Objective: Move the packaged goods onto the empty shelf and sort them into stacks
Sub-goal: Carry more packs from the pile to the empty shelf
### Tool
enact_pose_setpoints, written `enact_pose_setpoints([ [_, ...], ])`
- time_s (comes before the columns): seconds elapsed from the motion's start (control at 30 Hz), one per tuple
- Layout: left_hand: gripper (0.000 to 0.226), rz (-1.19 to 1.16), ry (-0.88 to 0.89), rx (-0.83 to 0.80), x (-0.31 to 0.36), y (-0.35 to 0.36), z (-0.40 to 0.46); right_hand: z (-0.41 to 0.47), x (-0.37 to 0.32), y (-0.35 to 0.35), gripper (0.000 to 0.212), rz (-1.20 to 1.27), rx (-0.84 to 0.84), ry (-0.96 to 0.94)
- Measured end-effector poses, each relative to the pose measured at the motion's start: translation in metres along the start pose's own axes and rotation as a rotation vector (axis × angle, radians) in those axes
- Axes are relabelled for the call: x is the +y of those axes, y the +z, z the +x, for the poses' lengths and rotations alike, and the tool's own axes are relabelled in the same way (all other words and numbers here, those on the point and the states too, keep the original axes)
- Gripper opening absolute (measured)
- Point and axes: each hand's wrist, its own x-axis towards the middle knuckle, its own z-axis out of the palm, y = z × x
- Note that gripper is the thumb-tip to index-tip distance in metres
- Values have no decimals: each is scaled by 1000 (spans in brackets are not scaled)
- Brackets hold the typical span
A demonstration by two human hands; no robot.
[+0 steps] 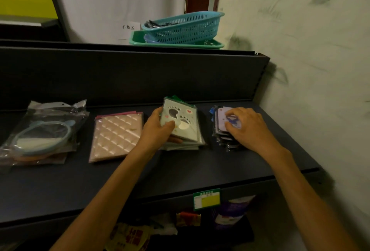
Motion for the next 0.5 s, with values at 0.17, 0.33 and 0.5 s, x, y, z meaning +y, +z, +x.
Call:
enact_pose_setpoints([
  [0.17,61,326,143,4,6,-1,2,0,9,-2,33,37,6,-21],
  [0.33,55,727,219,44,8,-13,-1,3,4,0,30,85,46,-59],
  [0.5,57,896,306,70,15,-36,-11,6,-13,8,30,110,35,-110],
])
